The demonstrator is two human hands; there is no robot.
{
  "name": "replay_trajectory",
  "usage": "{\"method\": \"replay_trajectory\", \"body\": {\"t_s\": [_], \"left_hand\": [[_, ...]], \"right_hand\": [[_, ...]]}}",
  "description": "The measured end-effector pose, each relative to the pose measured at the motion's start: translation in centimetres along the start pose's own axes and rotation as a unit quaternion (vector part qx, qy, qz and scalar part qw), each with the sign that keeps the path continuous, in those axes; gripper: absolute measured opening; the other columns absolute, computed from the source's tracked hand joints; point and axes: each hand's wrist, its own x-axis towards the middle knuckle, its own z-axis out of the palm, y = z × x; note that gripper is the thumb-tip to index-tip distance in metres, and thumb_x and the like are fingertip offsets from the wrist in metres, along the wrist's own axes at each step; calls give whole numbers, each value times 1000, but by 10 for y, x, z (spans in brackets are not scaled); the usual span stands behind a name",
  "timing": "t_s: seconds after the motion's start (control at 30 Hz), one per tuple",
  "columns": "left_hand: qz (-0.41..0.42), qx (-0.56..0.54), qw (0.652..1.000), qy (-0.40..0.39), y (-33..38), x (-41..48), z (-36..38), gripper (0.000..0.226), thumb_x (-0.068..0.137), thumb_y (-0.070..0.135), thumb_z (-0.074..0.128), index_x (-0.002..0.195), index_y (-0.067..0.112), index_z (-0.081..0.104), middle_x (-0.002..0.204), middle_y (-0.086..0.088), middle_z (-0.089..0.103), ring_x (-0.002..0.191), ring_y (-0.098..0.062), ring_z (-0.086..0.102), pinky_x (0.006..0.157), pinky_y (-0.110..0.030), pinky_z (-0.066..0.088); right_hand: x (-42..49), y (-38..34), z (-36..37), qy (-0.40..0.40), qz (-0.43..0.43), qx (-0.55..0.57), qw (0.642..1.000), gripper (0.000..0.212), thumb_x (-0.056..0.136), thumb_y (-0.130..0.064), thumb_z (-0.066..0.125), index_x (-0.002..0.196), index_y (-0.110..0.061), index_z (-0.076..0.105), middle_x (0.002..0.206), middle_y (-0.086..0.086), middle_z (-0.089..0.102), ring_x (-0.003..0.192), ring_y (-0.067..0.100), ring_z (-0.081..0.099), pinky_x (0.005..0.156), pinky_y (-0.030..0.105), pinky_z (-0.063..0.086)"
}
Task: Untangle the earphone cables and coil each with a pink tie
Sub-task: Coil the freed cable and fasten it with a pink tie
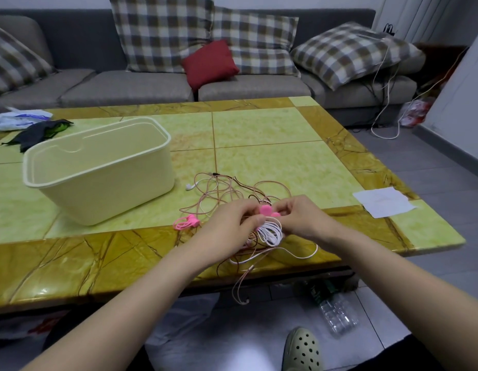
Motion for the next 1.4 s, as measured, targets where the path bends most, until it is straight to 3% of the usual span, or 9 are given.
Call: {"method": "replay_trajectory", "body": {"t_s": [0.13,0.23,0.37,0.57,0.73,0.87,1.0,1.23,1.4], "left_hand": [[-8,73,997,32,-5,2,4,20,93,17,53,74,17,47,67,9,45,64,-8,41,54,-15,30],[-40,71,995,57,-10,4,6,17,95,15,49,79,15,45,69,11,45,66,-7,41,54,-23,27],[-34,76,992,94,-9,5,11,14,97,12,44,83,13,42,77,2,50,77,-21,44,60,-30,22],[-15,39,990,137,-11,5,14,12,97,12,45,86,15,43,73,14,45,71,-12,42,57,-25,22],[9,-11,987,161,-10,7,15,10,95,13,51,88,17,46,74,15,50,67,-2,47,58,-9,34],[2,-38,986,164,-12,11,18,16,93,9,54,84,19,45,72,16,50,63,5,45,58,-7,34],[-21,-51,987,152,-13,12,20,21,95,15,50,78,25,48,69,16,51,62,3,45,56,-12,32],[-67,-58,981,173,-10,15,22,31,99,24,44,69,16,51,55,10,46,50,-4,40,48,-16,30],[-139,-128,978,92,-8,14,23,33,99,21,40,70,12,53,54,4,49,50,-14,42,45,-21,33]], "right_hand": [[5,-16,-5,40,-54,-84,994,16,78,-14,73,63,-18,68,51,-6,58,48,-1,50,49,14,40],[6,-24,-1,83,-86,-189,975,11,79,-16,69,69,-16,72,62,-2,64,61,6,54,55,18,41],[7,-28,6,136,-116,-237,955,15,84,-17,63,70,-18,68,62,-7,58,58,0,49,50,6,37],[7,-33,6,140,-123,-234,954,13,87,-19,61,75,-20,63,71,-6,59,63,-1,50,51,9,35],[5,-30,10,137,-103,-286,943,14,95,-26,49,90,-15,57,87,3,61,86,23,56,65,29,34],[4,-18,22,155,-101,-246,951,14,100,-24,40,96,-12,45,92,12,62,85,32,56,64,33,34],[1,-12,26,161,-132,-184,961,16,99,-25,42,91,-11,43,69,-3,49,63,18,45,53,32,24],[4,-9,28,183,-144,-142,962,17,98,-25,47,90,-10,45,71,-5,50,62,6,44,51,24,30],[7,-3,27,195,-157,-137,958,10,97,-18,48,91,-11,47,73,-7,51,64,5,46,55,17,35]]}}
